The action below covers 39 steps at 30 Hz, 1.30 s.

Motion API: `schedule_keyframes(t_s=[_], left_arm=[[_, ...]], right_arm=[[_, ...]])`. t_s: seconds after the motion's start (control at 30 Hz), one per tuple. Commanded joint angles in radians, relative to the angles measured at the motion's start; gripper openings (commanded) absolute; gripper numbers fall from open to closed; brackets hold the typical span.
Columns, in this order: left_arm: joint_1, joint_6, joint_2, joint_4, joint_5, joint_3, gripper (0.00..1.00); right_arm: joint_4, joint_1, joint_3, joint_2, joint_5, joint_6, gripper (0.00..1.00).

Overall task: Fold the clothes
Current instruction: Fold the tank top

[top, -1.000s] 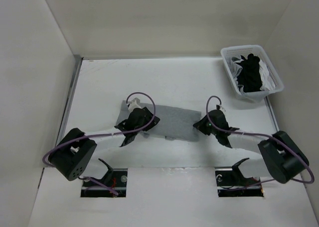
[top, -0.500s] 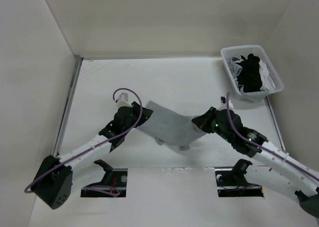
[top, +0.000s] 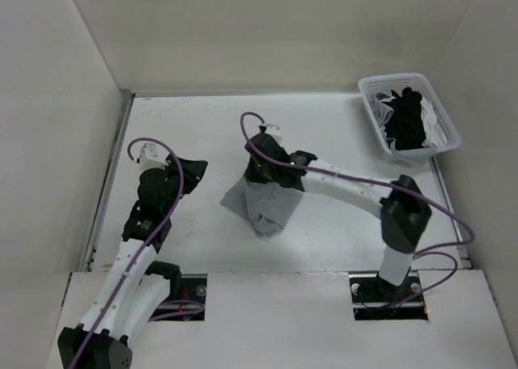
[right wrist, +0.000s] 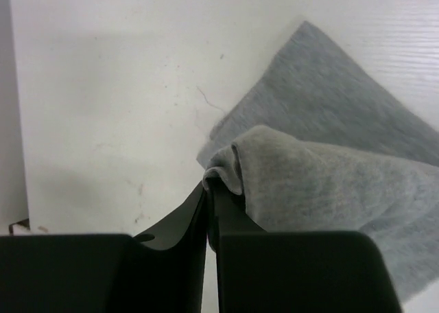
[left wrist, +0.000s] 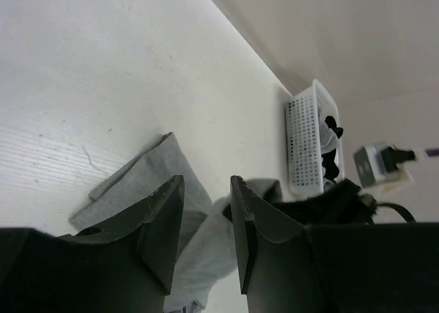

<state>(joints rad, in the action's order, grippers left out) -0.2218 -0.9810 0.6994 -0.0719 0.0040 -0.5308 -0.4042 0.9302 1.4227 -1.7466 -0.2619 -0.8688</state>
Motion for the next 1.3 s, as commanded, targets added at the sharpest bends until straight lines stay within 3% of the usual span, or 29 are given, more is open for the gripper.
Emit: schedule_keyframes(t_s=[0.0,0.07,0.17,0.27,0.37,0.4,0.5,0.53,0.63,0.73,0.8,1.1,1.27], left_arm=[[0.057,0.025,-0.011,-0.042,0.106,-0.031,0.32],[0.075,0.022,-0.023,-0.043,0.126,-0.026,0.32],[0.077,0.021,-0.043,-0.048,0.122,-0.014,0.32],[0.036,0.008,-0.034,-0.046,0.126,0.005,0.32],[-0.096,-0.018,0.009,-0.005,0.079,0.031,0.32],[-0.154,-0.025,0.032,0.023,0.042,0.041,0.32],[-0.331,-0.022,0.176,0.128,-0.051,0.028,0.31],[-0.375,-0.015,0.239,0.151,-0.07,0.005,0.3],[-0.454,0.021,0.435,0.19,-0.105,-0.069,0.2],[-0.465,0.031,0.555,0.189,-0.162,-0.09,0.11],[-0.449,0.044,0.606,0.176,-0.182,-0.094,0.1],[-0.385,0.032,0.577,0.12,-0.315,0.017,0.11],[-0.302,0.016,0.56,0.104,-0.328,0.106,0.12]], right_arm=[[-0.002,0.003,0.172,-0.14,0.042,0.033,0.11],[-0.001,0.003,0.246,-0.223,0.07,0.028,0.2],[0.024,0.0,0.306,-0.278,0.119,0.002,0.42],[0.105,-0.008,0.248,-0.193,0.161,-0.001,0.51],[0.201,-0.043,0.071,-0.017,0.158,0.001,0.55],[0.228,-0.06,0.0,0.046,0.144,0.005,0.5],[0.266,-0.098,-0.201,0.186,0.109,0.008,0.09],[0.266,-0.106,-0.253,0.208,0.105,0.007,0.02],[0.28,-0.112,-0.352,0.214,0.119,0.004,0.0],[0.309,-0.113,-0.364,0.159,0.142,0.019,0.0],[0.333,-0.112,-0.335,0.118,0.158,0.043,0.0],[0.34,-0.121,-0.042,-0.181,0.21,0.123,0.0],[0.34,-0.161,-0.002,-0.26,0.234,0.111,0.01]])
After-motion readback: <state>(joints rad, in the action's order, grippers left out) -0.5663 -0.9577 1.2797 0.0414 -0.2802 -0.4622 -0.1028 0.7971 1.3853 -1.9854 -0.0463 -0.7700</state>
